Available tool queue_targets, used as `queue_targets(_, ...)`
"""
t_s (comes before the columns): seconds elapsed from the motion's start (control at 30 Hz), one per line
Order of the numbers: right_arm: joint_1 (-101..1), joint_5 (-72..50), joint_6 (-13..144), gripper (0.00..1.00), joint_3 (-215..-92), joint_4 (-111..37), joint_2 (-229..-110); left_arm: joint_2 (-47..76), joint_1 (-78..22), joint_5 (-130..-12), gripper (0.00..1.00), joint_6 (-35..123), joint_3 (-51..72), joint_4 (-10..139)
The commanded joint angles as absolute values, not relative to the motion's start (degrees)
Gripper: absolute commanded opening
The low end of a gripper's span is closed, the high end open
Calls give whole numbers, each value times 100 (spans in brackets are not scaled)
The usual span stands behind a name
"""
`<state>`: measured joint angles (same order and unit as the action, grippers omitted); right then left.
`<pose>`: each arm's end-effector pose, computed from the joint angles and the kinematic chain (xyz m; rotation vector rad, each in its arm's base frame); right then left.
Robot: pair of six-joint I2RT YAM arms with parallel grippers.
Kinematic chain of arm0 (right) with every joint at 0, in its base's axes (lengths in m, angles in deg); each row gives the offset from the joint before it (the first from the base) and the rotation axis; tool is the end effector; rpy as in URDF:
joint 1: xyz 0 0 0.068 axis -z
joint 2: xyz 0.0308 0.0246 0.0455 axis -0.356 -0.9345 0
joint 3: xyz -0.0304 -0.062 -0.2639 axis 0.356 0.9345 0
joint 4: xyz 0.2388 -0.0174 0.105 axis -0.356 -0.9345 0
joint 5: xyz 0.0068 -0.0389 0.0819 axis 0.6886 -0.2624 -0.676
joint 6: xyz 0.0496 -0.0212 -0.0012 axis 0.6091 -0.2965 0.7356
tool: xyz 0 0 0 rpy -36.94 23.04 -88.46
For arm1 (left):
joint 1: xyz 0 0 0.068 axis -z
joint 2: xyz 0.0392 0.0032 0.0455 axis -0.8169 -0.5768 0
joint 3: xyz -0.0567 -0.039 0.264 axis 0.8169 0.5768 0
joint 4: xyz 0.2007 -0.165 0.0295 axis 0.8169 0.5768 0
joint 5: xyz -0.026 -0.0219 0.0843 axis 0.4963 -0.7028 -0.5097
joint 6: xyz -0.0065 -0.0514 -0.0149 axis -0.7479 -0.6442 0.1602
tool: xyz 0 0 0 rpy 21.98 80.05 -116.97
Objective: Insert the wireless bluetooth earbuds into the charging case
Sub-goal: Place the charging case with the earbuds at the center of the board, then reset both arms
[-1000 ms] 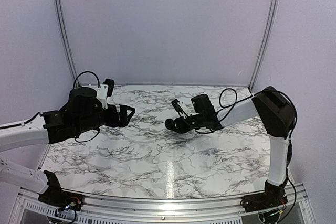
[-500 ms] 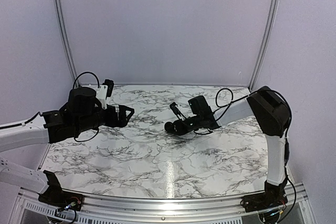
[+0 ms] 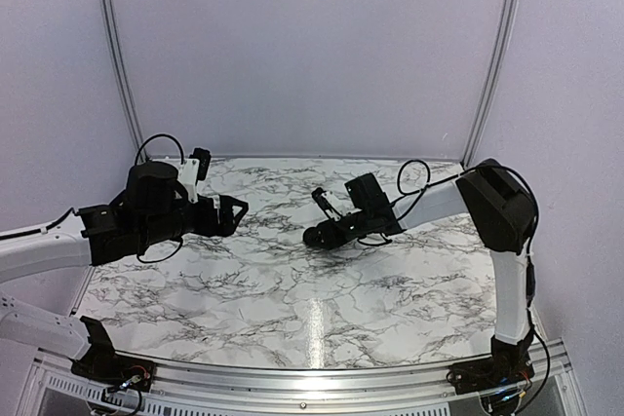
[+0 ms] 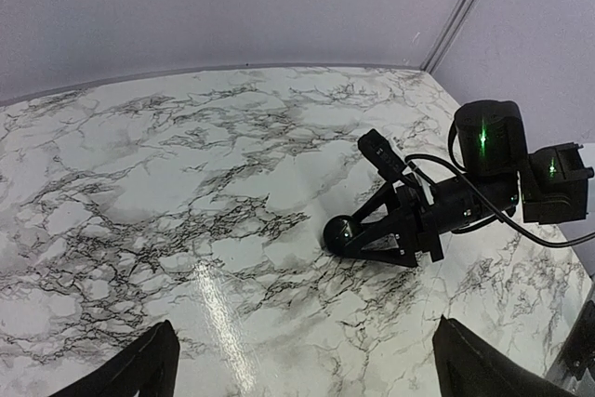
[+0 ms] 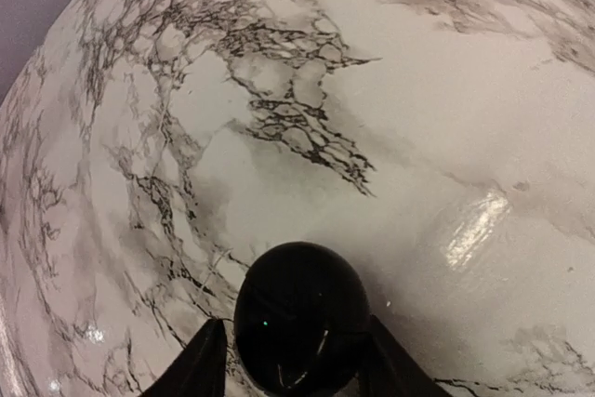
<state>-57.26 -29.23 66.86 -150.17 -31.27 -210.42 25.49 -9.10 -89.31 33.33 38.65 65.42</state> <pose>0.3452 0.2738 0.1170 -0.8117 2.2858 0.9008 0.1856 -0.1811 0.2872 0.2835 1.9306 -0.6263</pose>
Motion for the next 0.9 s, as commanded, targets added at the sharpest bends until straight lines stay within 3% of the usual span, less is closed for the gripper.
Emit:
queue_targets(0.0, -5667, -2289, 6526, 59, -15073, -3638, -20683, 2435, -960, -8827, 99, 3325, 3661, 6755)
queue_targets(0.1, -5601, -2202, 6499, 76, -14887, -3600, -20218, 2355, -1003, -8797, 99, 3338, 3535, 6866)
queue_targets(0.17, -5528, -2208, 6533, 95, -14727, -3492, -19839, 2298, -1061, -8749, 99, 3325, 3456, 6920)
queue_targets(0.2, -5490, -2190, 6555, 98, -14642, -3454, -19654, 2268, -1103, -8716, 99, 3319, 3415, 6956)
queue_targets(0.53, -5347, -714, 6711, 98, -13805, -3479, -17422, 2071, -1901, -8078, 99, 3198, 3132, 7128)
queue_targets(0.87, -4508, -25, 7242, 99, -12008, -3210, -15487, 1984, -2883, -7944, 99, 2995, 3505, 7154)
